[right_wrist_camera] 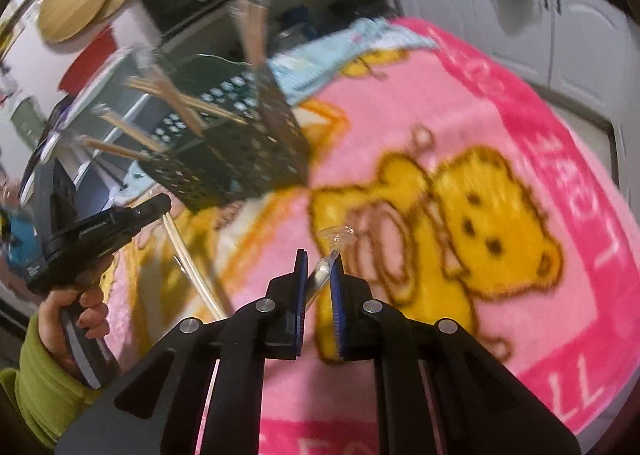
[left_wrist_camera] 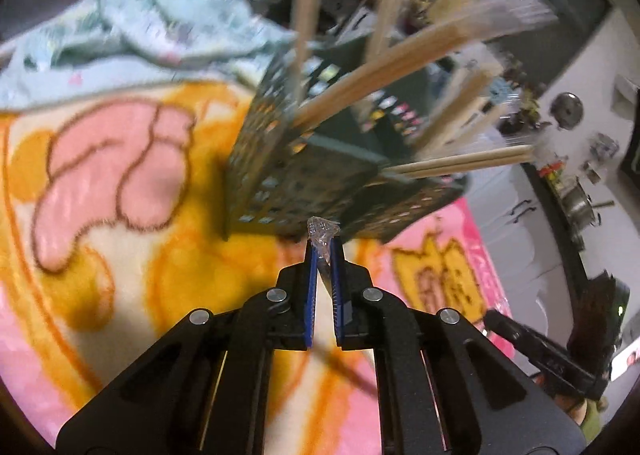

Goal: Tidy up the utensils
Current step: 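Close the left tool on a wrapped chopstick while the right tool grasps another, then lift the left tool's chopstick into the caddy while the right tool inserts its own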

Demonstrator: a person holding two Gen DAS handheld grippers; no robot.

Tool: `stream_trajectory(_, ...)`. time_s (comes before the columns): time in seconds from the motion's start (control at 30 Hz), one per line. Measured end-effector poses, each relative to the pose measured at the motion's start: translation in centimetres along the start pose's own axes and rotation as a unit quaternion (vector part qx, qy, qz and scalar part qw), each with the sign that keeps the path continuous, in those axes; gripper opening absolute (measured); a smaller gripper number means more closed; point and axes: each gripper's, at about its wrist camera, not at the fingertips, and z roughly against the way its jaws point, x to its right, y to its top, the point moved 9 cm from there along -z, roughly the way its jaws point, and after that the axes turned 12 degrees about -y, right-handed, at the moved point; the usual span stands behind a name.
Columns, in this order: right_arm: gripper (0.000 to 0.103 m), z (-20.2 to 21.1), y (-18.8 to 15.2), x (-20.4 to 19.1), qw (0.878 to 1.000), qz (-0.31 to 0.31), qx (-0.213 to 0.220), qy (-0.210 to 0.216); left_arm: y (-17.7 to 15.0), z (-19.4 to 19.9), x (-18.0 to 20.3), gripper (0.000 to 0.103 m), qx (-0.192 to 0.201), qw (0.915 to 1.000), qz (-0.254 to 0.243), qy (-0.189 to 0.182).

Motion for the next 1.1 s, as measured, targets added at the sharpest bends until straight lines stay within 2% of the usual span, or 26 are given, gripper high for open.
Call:
stream_trajectory(0.27,0.008,2.8,2.2,-4.2,0.996,0.067,0.051,0.022,1.0,3.3,4.7,0.003,0.040,0.9979,-0.042,-0.028)
stream_trajectory(0.63,0.006,6.8,6.0,-6.0,0.988,0.090,0.119,0.030,3.4,4.4,10.5,0.002,0.086,0.9908,-0.082,-0.065)
stream_trajectory(1.1,0.006,10.8,11.2,-7.0,0.975,0.098,0.199,0.027,8.3,8.1,13.8,0.002,0.155,0.9765,-0.138,-0.057)
